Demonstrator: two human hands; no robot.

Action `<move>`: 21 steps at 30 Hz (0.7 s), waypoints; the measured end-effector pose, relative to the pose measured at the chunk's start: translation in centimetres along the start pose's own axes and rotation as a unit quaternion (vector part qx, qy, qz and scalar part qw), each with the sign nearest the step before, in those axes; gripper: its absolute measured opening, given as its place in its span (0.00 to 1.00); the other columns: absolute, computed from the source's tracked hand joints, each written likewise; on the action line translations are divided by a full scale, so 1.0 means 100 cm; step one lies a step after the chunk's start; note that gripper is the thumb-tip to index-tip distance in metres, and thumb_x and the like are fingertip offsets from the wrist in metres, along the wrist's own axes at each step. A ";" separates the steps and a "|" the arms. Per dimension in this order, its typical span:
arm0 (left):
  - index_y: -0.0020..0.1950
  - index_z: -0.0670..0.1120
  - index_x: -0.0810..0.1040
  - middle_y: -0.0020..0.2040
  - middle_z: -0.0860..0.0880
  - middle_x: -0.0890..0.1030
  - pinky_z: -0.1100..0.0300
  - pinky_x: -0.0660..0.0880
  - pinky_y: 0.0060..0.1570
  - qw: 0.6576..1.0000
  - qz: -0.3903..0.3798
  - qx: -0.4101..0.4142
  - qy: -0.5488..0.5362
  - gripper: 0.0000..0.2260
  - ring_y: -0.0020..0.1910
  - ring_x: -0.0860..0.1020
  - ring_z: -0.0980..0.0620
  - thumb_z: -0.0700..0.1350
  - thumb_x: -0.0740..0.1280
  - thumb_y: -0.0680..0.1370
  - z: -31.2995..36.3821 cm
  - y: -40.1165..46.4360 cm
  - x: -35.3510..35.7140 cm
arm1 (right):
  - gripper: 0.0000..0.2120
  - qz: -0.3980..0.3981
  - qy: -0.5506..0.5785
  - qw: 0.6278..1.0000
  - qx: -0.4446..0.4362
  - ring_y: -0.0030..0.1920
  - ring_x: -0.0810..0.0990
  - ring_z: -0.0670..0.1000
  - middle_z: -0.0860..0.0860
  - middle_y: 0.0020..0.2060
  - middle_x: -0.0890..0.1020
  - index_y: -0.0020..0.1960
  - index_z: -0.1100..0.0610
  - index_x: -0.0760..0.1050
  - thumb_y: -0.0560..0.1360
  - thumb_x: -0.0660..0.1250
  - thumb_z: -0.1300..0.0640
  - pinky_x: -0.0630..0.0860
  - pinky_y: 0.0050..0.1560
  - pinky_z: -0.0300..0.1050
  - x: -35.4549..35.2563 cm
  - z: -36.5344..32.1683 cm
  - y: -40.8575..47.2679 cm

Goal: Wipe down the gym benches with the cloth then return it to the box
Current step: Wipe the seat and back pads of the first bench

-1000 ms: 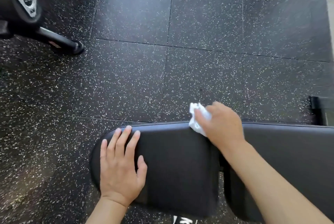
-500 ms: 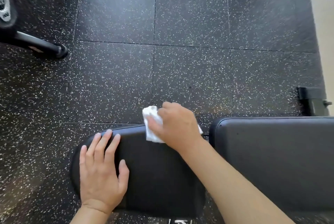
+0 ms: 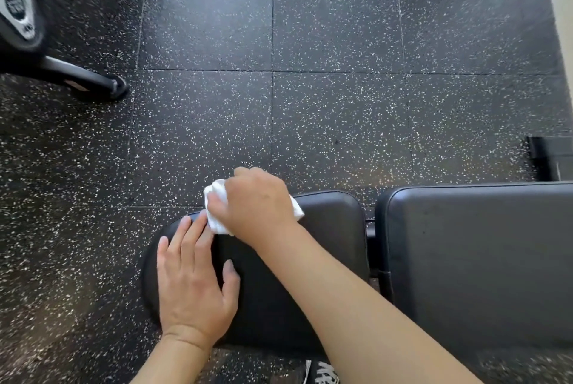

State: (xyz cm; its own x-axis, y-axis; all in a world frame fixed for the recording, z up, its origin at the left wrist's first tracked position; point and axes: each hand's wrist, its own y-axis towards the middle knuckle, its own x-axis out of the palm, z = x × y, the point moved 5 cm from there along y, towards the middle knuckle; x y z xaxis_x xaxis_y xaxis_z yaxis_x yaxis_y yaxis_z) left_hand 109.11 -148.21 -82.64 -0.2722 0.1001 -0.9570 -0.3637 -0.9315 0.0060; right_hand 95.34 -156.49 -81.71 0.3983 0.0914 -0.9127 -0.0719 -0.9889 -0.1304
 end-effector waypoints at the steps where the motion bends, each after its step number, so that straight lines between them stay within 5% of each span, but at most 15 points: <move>1: 0.75 0.37 0.71 0.78 0.41 0.71 0.31 0.58 0.77 1.000 0.001 0.002 0.000 0.29 0.79 0.65 0.36 0.50 0.59 0.77 0.000 0.000 0.000 | 0.17 -0.003 0.005 1.000 -0.006 0.43 0.76 0.53 0.49 0.39 0.76 0.42 0.53 0.79 0.80 0.61 0.44 0.64 0.39 0.47 -0.002 0.002 -0.003; 5: 0.76 0.39 0.71 0.79 0.42 0.70 0.32 0.59 0.77 1.000 0.008 0.006 0.009 0.29 0.80 0.66 0.38 0.51 0.60 0.77 0.002 -0.001 -0.002 | 0.19 0.120 0.010 0.993 0.011 0.32 0.77 0.56 0.51 0.29 0.74 0.29 0.56 0.75 0.71 0.78 0.49 0.71 0.29 0.45 -0.039 0.060 -0.032; 10: 0.74 0.41 0.74 0.78 0.43 0.71 0.34 0.57 0.80 1.000 0.006 0.006 0.005 0.27 0.80 0.65 0.39 0.52 0.60 0.78 0.000 -0.001 0.000 | 0.14 0.089 -0.132 0.985 0.060 0.36 0.73 0.55 0.50 0.31 0.68 0.43 0.54 0.79 0.80 0.63 0.46 0.63 0.35 0.44 -0.050 0.115 -0.044; 11: 0.73 0.41 0.75 0.78 0.43 0.71 0.35 0.56 0.80 1.000 0.006 0.007 0.001 0.26 0.80 0.65 0.40 0.52 0.60 0.78 0.000 -0.001 -0.001 | 0.17 0.087 -0.105 0.986 0.095 0.37 0.74 0.55 0.49 0.32 0.68 0.39 0.55 0.77 0.80 0.65 0.45 0.62 0.36 0.44 -0.048 0.116 -0.044; 16: 0.76 0.43 0.73 0.80 0.44 0.69 0.36 0.56 0.80 0.999 -0.016 0.029 -0.012 0.26 0.82 0.63 0.42 0.52 0.60 0.79 -0.002 -0.004 -0.004 | 0.24 0.097 -0.047 0.993 0.054 0.35 0.70 0.54 0.47 0.31 0.65 0.30 0.52 0.66 0.78 0.71 0.44 0.61 0.36 0.44 -0.030 0.053 -0.029; 21: 0.81 0.43 0.66 0.82 0.44 0.64 0.40 0.56 0.81 0.998 -0.026 0.050 -0.005 0.30 0.84 0.59 0.44 0.52 0.61 0.80 -0.022 -0.039 -0.006 | 0.27 -0.036 -0.034 0.999 0.002 0.35 0.73 0.54 0.48 0.31 0.72 0.30 0.55 0.67 0.78 0.61 0.37 0.62 0.34 0.45 0.017 -0.036 0.013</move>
State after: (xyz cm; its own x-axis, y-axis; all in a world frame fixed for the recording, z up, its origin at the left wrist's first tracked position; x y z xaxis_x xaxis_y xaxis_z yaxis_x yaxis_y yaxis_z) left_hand 112.61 -145.38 -82.75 -0.2592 0.1502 -0.9541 -0.4644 -0.8855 -0.0133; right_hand 99.18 -158.08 -82.10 0.3401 0.1697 -0.9250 -0.0497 -0.9790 -0.1978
